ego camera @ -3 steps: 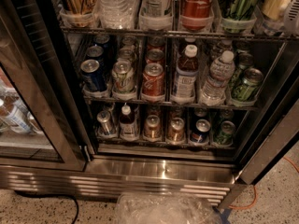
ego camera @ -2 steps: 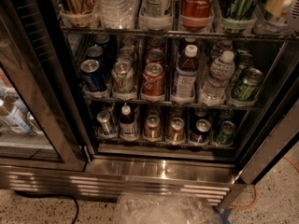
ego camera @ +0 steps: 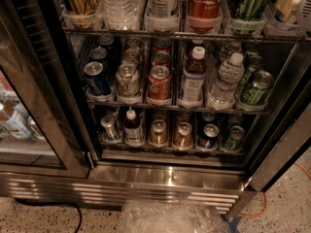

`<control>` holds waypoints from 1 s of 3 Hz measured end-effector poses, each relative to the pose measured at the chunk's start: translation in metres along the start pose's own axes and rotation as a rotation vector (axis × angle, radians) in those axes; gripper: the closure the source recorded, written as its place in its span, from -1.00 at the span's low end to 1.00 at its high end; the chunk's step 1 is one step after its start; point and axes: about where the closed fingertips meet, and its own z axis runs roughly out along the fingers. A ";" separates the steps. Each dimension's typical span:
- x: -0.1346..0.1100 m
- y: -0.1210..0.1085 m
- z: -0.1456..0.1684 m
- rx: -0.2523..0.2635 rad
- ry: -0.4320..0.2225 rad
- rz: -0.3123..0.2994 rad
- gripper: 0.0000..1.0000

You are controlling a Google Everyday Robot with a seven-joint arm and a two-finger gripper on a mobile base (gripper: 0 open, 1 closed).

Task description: Pick redbull can from top shelf of fridge

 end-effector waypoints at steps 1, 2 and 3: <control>-0.005 0.004 -0.004 -0.008 -0.012 -0.005 1.00; -0.009 0.010 -0.008 -0.023 -0.024 -0.014 1.00; -0.008 0.016 -0.010 -0.037 -0.025 -0.023 1.00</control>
Offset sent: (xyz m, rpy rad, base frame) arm -0.0292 0.0268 0.0363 -0.0404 -0.0806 0.0985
